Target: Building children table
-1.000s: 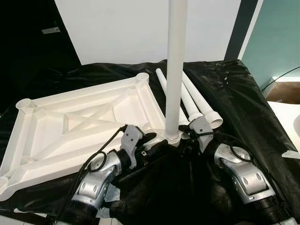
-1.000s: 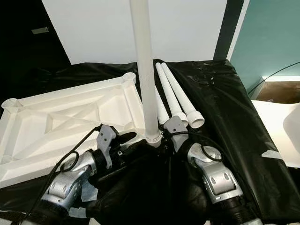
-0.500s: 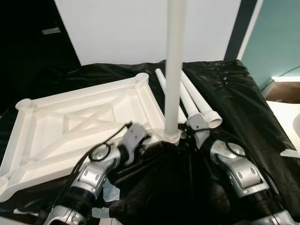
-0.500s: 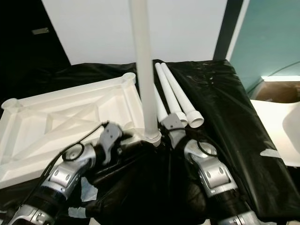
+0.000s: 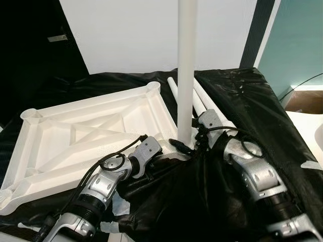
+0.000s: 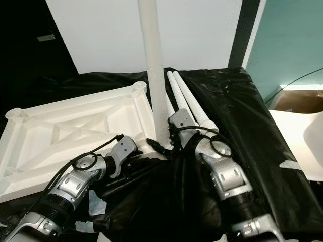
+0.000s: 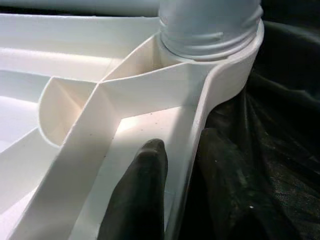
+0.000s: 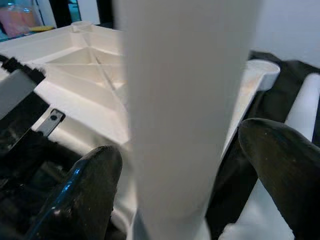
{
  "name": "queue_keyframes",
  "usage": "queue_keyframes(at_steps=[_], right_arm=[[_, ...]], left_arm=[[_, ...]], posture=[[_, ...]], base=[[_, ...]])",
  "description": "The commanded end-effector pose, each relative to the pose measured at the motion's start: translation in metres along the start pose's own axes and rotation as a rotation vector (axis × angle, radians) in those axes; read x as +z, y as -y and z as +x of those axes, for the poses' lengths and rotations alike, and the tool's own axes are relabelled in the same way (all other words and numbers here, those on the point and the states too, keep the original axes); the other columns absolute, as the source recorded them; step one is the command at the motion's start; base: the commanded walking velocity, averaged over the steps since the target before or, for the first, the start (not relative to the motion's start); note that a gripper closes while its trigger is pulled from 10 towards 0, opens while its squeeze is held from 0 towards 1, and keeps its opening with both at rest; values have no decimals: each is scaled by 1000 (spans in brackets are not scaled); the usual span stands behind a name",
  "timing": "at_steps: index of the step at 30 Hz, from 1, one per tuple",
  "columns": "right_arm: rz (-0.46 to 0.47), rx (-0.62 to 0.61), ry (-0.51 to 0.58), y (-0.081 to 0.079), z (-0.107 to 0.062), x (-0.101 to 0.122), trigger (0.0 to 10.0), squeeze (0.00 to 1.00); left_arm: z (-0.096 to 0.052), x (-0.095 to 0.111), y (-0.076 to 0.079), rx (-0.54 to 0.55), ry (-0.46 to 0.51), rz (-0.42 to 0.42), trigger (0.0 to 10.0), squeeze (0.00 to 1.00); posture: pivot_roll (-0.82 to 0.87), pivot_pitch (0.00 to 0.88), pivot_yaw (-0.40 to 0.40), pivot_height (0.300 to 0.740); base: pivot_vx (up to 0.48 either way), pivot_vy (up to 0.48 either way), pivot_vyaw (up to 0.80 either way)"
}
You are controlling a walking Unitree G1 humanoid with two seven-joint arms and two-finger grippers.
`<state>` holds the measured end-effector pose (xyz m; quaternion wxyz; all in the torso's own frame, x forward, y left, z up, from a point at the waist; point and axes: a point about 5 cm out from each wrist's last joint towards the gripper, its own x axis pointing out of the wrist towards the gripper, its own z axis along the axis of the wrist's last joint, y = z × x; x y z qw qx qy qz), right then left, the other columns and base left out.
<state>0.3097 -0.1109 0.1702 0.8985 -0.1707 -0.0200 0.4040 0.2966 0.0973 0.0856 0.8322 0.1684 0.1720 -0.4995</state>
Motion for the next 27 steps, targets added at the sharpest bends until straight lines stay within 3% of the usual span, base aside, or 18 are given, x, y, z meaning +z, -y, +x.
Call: queue_keyframes(at_steps=[1,2,3,5,6,15,16,22,23,24,25,26,27], right_arm=[[-9,17,-16,3,1,-4,6392,0],[-9,17,-16,3,1,-4,6392,0],[-13,26,-32,5,0,-8,4275,0],[-16,33,-42,6,-1,-10,4275,0],[-12,42,-56,7,-2,-14,0,0],[33,160,-131,-3,-6,-39,0,0],[59,184,-132,-12,-5,-43,0,0],[114,181,-86,-28,2,-44,0,0],[141,91,0,-30,8,-38,0,0],[141,91,0,-30,8,-38,0,0],[219,-294,209,-17,13,-24,0,0],[219,-294,209,-17,13,-24,0,0],[247,-409,256,-15,12,-22,0,0]], left_arm=[[2,-30,25,-199,-102,-90,0,0],[2,-30,25,-199,-102,-90,0,0],[2,-27,27,-217,-79,-101,0,0],[2,-26,28,-229,-65,-108,0,0],[1,-25,29,-240,-57,-110,0,0],[-2,-28,32,-262,-58,-120,0,0],[-2,-27,33,-266,-48,-130,0,0],[-2,-26,35,-268,-27,-150,0,0],[-1,-25,36,-269,-18,-157,0,0],[-1,-25,36,-269,-18,-157,0,0],[-1,-24,38,-269,1,-172,0,0],[-1,-24,38,-269,1,-172,0,0],[-1,-24,38,-269,5,-175,0,0]], posture=[[11,0,37,740],[11,0,37,740],[15,0,37,740],[15,0,37,740],[20,0,36,740],[30,0,41,740],[31,0,44,740],[32,0,47,740],[32,0,45,740],[32,0,45,740],[37,0,46,740],[37,0,46,740],[37,0,46,740]], base=[[0,0,0],[0,0,0],[0,0,0],[0,0,0],[0,0,0],[0,0,0],[0,0,0],[0,0,0],[0,0,0],[0,0,0],[0,0,0],[0,0,0],[0,0,0]])
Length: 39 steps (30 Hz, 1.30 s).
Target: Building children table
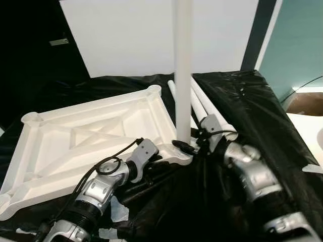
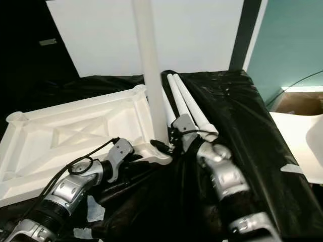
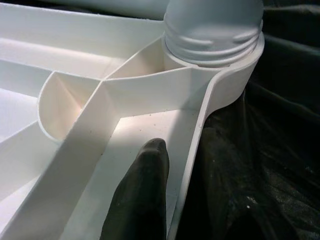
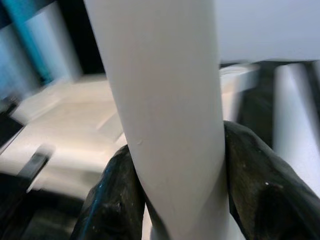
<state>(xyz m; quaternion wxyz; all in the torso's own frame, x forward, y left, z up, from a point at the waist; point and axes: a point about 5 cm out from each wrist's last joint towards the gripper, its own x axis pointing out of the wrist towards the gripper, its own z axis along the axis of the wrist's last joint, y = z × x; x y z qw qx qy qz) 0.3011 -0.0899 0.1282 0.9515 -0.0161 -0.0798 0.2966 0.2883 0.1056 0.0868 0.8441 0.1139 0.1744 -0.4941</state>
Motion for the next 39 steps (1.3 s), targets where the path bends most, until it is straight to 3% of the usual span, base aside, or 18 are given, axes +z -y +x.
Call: queue_keyframes(at_steps=[1,5,12,13,14,15,16,19,20,21,22,23,35,36,37,38,39], right_arm=[[8,-184,101,15,5,14,0,0],[-37,-171,121,3,6,17,0,0],[-81,-221,102,11,8,18,0,0],[-94,-221,90,11,9,17,4863,0],[-101,-196,73,8,11,14,10000,98],[-101,-196,73,8,11,14,10000,98],[-84,-145,53,5,12,10,10000,1000],[-77,-73,32,2,13,7,10000,1000],[-87,37,-1,2,10,4,10000,1000],[-87,37,-1,2,10,4,10000,1000],[-97,114,-31,4,8,1,10000,996],[-113,225,-82,12,2,-1,10000,0],[-160,388,-239,42,-2,-5,10000,0],[-160,404,-244,44,-2,-4,7765,0],[-160,404,-244,44,-2,-4,7765,0],[-168,412,-243,46,-1,-4,0,0],[-171,420,-240,47,0,-3,0,0]], left_arm=[[9,-24,32,-265,-60,-85,0,0],[8,-23,32,-264,-55,-86,0,0],[5,-25,32,-258,-54,-94,0,0],[5,-26,33,-257,-55,-95,0,0],[6,-26,33,-258,-55,-97,0,0],[6,-26,33,-258,-55,-97,0,0],[6,-26,34,-259,-55,-99,0,0],[6,-26,35,-260,-56,-101,0,0],[7,-26,35,-261,-55,-102,0,0],[7,-26,35,-261,-55,-102,0,0],[8,-27,35,-262,-55,-103,0,0],[9,-27,35,-262,-55,-103,0,0],[10,-28,35,-229,-56,-76,0,0],[10,-29,34,-212,-58,-65,7451,0],[10,-29,34,-212,-58,-65,7451,0],[11,-28,33,-207,-57,-63,10000,0],[11,-28,33,-206,-55,-65,10000,0]], posture=[[37,0,46,740],[50,0,42,740],[49,0,39,740],[48,0,38,740],[44,0,35,740],[44,0,35,740],[44,0,35,740],[38,0,35,740],[36,0,34,740],[36,0,34,740],[34,0,32,740],[34,0,29,740],[39,0,24,740],[41,0,24,740],[41,0,24,740],[43,0,24,740],[45,0,25,740]], base=[[0,0,0],[0,0,0],[0,0,0],[0,0,0],[0,0,0],[0,0,0],[0,0,0],[0,0,0],[0,0,0],[0,0,0],[0,0,0],[0,0,0],[0,0,0],[0,0,0],[0,0,0],[0,0,0],[0,0,0]])
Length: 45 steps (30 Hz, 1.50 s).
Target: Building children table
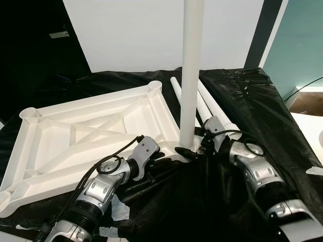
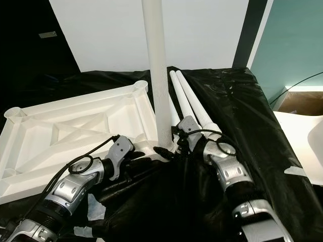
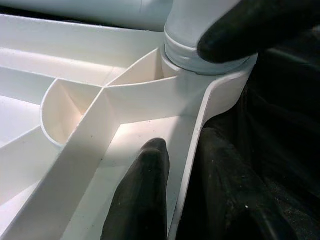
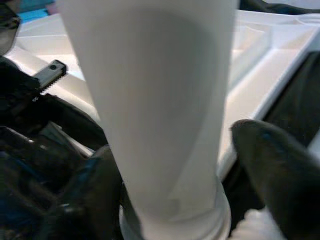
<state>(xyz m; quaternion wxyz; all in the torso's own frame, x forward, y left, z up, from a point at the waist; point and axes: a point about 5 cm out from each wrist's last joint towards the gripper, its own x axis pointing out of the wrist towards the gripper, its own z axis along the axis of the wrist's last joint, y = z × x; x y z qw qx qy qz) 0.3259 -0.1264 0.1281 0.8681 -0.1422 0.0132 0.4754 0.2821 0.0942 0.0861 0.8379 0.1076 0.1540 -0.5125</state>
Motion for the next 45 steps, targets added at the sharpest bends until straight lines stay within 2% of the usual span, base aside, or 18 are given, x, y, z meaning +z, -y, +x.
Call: queue_keyframes(at_steps=[1,9,13,15,16,17,19,22,28,32,34,35,36,41,42,43,44,45], right_arm=[[-16,12,-8,5,-1,1,0,0],[-12,46,-18,6,-3,-1,0,0],[32,30,5,-4,-2,-5,0,0],[63,-65,58,-12,2,-7,0,0],[94,-188,112,-20,3,-8,0,0],[94,-188,112,-20,3,-8,0,0],[142,-432,183,-29,-3,-13,0,0],[138,-553,201,-31,-8,-15,0,0],[123,-672,213,-26,-9,-12,0,0],[106,-664,205,-26,-7,-10,0,0],[70,-629,177,-29,-5,-10,10000,0],[70,-629,177,-29,-5,-10,10000,0],[85,-591,183,-31,-3,-10,10000,1000],[94,-420,180,-33,1,-8,10000,1000],[82,-352,176,-32,2,-7,10000,0],[70,-257,162,-31,0,-7,10000,0],[70,-257,162,-31,0,-7,10000,0],[30,-114,120,-25,-6,-8,10000,0]], left_arm=[[4,-30,22,-171,-93,-88,10000,0],[3,-30,20,-166,-94,-82,10000,0],[2,-30,20,-166,-96,-80,10000,0],[1,-30,20,-167,-95,-80,10000,0],[1,-29,19,-168,-95,-80,10000,0],[1,-29,19,-168,-95,-80,10000,0],[2,-27,19,-172,-92,-79,10000,0],[2,-27,18,-173,-92,-78,10000,0],[1,-27,18,-175,-94,-79,10000,0],[1,-27,18,-176,-95,-79,10000,0],[2,-27,19,-175,-94,-80,10000,0],[2,-27,19,-175,-94,-80,10000,0],[1,-28,19,-175,-95,-81,10000,0],[1,-29,20,-176,-97,-84,10000,0],[1,-29,20,-178,-98,-84,10000,0],[1,-29,20,-180,-100,-83,10000,0],[1,-29,20,-180,-100,-83,10000,0],[0,-29,19,-182,-101,-81,10000,0]], posture=[[48,0,26,740],[48,0,29,740],[46,0,31,740],[45,0,31,740],[45,0,31,740],[45,0,31,740],[45,0,31,740],[48,0,35,740],[52,0,32,740],[55,0,30,740],[55,0,29,740],[55,0,29,740],[56,0,29,740],[55,0,30,740],[49,0,38,740],[49,0,38,740],[49,0,38,740],[46,0,39,740]], base=[[0,0,0],[0,0,0],[0,0,0],[0,0,0],[0,0,0],[0,0,0],[0,0,0],[0,0,0],[0,0,0],[0,0,0],[0,0,0],[0,0,0],[0,0,0],[0,0,0],[0,0,0],[0,0,0],[0,0,0],[0,0,0]])
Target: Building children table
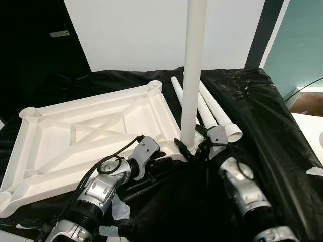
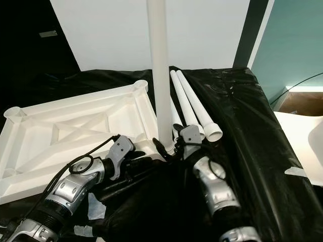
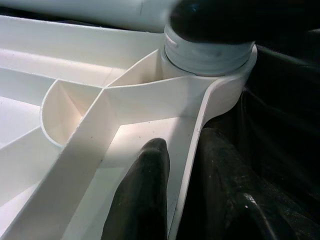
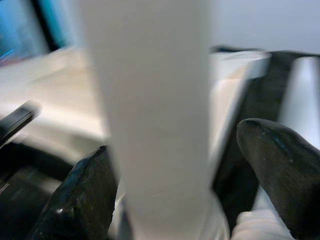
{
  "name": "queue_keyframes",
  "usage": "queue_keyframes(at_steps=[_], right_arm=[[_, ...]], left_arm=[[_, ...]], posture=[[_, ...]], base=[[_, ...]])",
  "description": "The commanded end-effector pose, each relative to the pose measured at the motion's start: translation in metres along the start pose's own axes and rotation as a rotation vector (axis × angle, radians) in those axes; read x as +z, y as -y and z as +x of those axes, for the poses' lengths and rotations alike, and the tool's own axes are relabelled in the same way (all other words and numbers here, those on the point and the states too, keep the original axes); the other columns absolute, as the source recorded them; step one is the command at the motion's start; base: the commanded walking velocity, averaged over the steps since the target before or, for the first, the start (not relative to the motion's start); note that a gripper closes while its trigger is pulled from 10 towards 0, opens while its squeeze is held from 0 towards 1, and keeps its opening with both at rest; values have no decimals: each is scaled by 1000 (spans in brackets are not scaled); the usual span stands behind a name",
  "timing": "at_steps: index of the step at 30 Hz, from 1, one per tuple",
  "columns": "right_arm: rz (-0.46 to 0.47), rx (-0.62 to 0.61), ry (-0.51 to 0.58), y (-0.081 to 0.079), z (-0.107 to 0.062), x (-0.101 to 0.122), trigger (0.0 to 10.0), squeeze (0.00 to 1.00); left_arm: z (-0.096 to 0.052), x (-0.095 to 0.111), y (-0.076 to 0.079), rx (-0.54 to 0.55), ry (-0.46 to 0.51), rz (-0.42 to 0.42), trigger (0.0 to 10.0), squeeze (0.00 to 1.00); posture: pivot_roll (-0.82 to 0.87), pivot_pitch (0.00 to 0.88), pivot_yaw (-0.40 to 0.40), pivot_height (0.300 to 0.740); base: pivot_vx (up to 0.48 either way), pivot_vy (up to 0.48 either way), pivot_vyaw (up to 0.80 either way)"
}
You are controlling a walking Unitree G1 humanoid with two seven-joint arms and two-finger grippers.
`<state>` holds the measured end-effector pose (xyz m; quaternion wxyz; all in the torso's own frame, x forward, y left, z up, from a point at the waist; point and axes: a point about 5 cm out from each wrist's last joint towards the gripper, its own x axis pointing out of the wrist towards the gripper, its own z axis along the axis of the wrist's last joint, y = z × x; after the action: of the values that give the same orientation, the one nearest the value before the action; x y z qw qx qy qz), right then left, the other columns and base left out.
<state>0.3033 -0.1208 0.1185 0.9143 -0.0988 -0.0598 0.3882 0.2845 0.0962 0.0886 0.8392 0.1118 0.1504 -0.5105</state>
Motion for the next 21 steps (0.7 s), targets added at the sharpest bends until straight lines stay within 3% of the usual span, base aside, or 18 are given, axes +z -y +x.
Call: queue_keyframes(at_steps=[1,7,8,9,10,11,16,21], right_arm=[[7,142,-46,3,-2,-4,10000,0],[-22,226,-85,11,-3,-4,10000,0],[-41,259,-94,12,-3,-3,8745,0],[-60,273,-98,15,-2,-2,3569,0],[-60,273,-98,15,-2,-2,3569,0],[-67,274,-99,17,0,-1,0,0],[-72,303,-88,26,1,3,0,0],[-36,294,-75,23,-2,1,0,0]], left_arm=[[2,-31,22,-190,-102,-89,10000,0],[2,-30,22,-190,-101,-89,10000,0],[2,-31,23,-190,-101,-89,10000,0],[2,-31,23,-190,-100,-89,10000,0],[2,-31,23,-190,-100,-89,10000,0],[2,-31,24,-190,-100,-89,10000,0],[1,-32,25,-188,-100,-93,10000,0],[1,-33,25,-189,-103,-91,10000,0]], posture=[[46,0,39,740],[49,0,38,740],[49,0,38,740],[49,0,38,740],[49,0,38,740],[49,0,38,740],[59,0,34,740],[56,0,37,740]], base=[[0,0,0],[0,0,0],[0,0,0],[0,0,0],[0,0,0],[0,0,0],[0,0,0],[0,0,0]])
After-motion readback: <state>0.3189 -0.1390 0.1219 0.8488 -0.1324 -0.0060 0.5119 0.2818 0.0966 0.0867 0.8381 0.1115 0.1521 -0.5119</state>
